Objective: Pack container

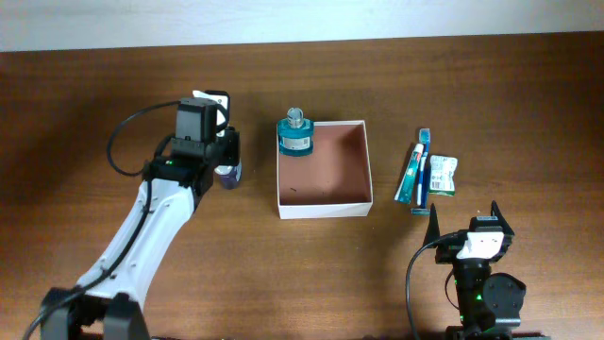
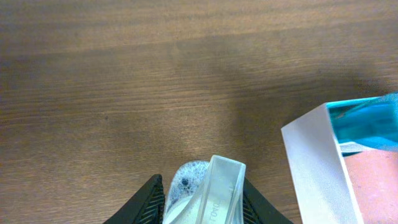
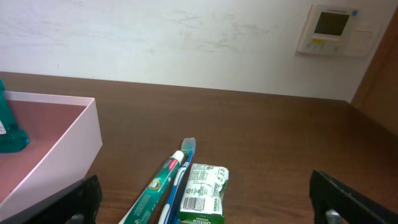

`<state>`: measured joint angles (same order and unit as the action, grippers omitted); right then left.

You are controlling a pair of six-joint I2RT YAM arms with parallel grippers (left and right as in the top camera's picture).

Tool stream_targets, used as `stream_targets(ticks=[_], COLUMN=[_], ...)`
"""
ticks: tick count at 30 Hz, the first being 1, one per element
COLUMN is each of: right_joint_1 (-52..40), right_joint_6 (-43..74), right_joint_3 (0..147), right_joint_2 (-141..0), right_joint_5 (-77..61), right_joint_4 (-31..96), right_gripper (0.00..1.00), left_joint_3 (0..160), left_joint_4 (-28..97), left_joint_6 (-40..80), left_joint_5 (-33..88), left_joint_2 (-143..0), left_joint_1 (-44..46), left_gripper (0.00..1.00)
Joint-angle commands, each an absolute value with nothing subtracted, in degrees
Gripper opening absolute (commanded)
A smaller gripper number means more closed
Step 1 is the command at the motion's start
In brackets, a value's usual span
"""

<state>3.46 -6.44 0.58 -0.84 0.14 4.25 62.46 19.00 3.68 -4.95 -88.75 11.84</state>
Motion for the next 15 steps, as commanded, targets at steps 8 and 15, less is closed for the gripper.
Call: stream_targets(ticks=[8,15], right_joint_1=[3.79,3.79], right_joint_6=[-6.66,-6.63], right_joint_3=[0.32,0.32], right_joint_2=[-0.40,-0.40], right_joint_5=[0.01,0.01], right_joint_4=[4.58,4.58], right_gripper=[0.98,0.98], left_joint_3=[62.81,62.81], left_joint_4=[20.08,23.18], left_joint_6=[4.60,10.33], left_joint_5=[-5.43,-5.43], left_joint_2=[-76.86,-71.61], left_joint_1=[15.68,17.91], left_gripper=[0.35,0.35])
